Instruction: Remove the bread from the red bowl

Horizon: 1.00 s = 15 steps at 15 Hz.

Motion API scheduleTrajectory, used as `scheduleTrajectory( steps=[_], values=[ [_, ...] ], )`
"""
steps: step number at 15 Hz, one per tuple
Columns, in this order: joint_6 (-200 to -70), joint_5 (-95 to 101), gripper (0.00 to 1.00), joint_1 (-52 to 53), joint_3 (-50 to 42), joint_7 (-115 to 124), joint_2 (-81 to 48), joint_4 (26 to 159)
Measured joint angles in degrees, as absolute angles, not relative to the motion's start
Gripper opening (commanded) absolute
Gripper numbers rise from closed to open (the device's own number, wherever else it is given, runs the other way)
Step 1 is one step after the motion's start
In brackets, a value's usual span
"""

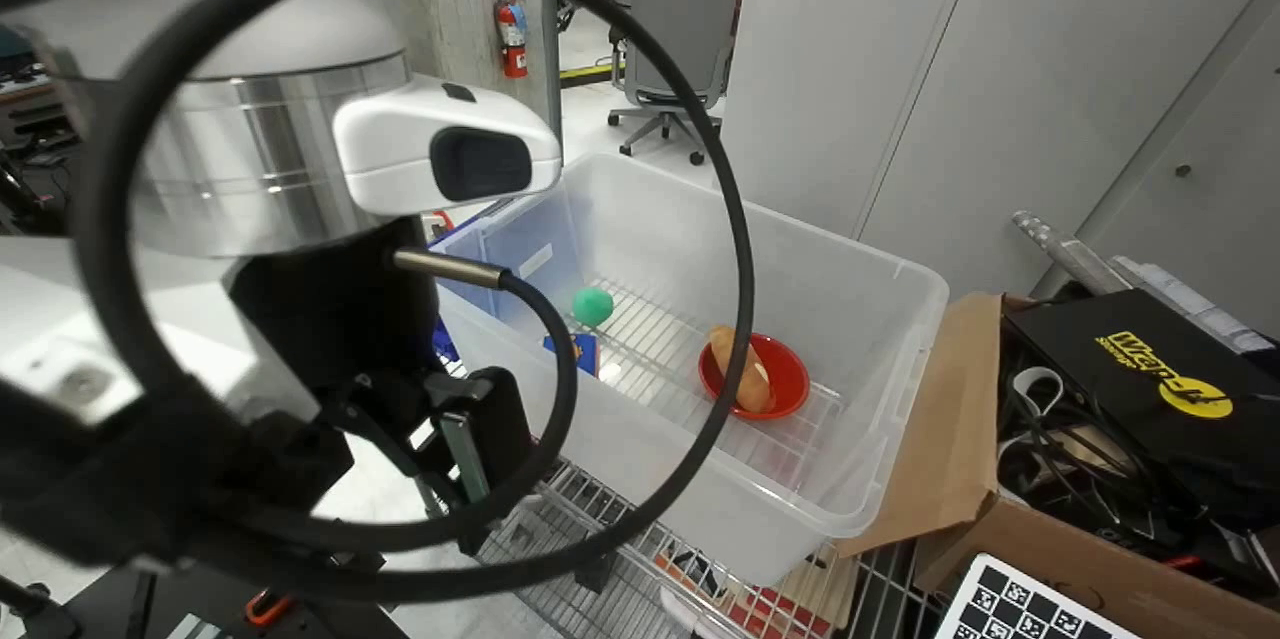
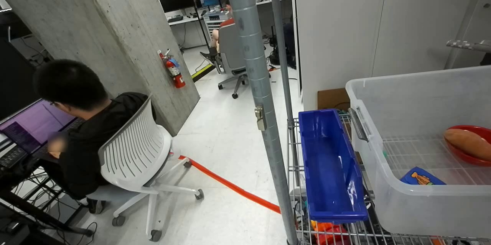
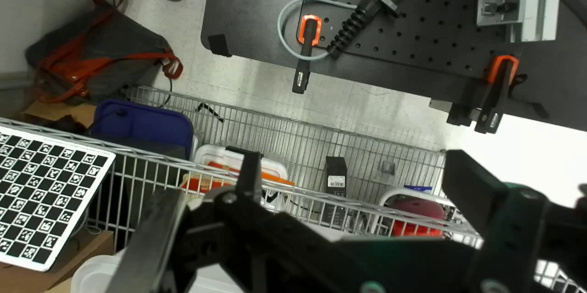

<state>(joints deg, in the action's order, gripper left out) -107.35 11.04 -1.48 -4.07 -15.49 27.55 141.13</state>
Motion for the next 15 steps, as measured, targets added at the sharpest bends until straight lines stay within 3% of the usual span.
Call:
scheduleTrajectory(
  steps=[6, 15],
  values=[
    [-121.28, 8.16, 1.00, -1.03, -3.99, -10.36, 17.05, 132.46],
    [-137.63, 2.73, 1.00, -2.23, -4.04, -1.20, -8.98, 111.82]
  ],
)
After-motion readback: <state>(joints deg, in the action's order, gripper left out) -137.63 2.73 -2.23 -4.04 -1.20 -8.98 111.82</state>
